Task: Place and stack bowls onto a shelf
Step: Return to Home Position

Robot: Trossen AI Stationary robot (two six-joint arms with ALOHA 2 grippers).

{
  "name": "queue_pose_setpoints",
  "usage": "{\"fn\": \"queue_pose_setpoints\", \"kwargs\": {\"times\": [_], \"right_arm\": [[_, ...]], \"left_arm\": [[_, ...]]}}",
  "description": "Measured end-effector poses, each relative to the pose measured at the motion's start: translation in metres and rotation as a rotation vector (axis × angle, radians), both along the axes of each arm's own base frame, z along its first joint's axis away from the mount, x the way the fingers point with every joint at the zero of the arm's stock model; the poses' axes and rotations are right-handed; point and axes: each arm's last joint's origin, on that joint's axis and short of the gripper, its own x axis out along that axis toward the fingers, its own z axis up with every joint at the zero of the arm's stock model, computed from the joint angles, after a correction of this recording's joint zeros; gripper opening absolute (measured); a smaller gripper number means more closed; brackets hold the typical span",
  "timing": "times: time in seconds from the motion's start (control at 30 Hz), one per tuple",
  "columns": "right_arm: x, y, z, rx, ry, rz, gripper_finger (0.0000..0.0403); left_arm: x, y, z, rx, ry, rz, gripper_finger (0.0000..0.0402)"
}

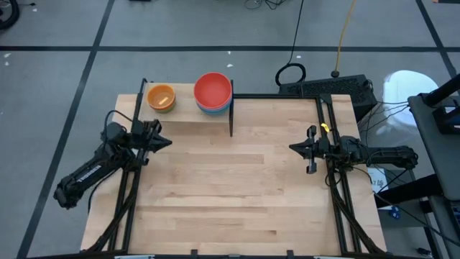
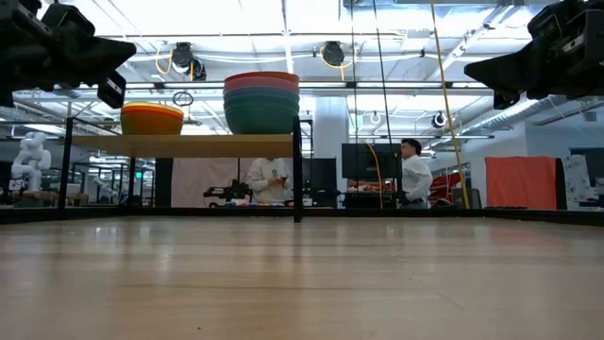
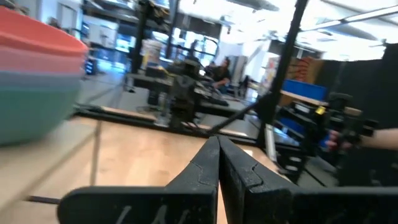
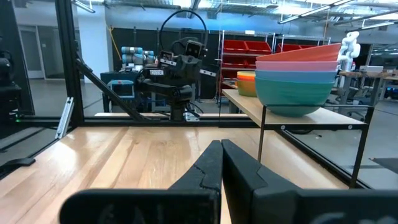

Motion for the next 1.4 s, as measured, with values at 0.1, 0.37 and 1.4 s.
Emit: {"fn": "queue_pose_setpoints", "kwargs": {"times": [0.1,0.37,1.4], "right_arm": [[0.0,0.0,0.0,0.0,0.0,0.0,0.0],[0.0,0.0,0.0,0.0,0.0,0.0,0.0],[0.0,0.0,0.0,-0.001,0.0,0.004,0.0]], "left_arm": [[0.003,-0.003,-0.007,-0.015,0.016,-0.057,0.0004],[0.011,-0.012,-0.025,-0.045,0.089,-0.182,0.0005],[0.014,-0.028,-0.027,-0.009,0.102,-0.376,0.0032]]}}
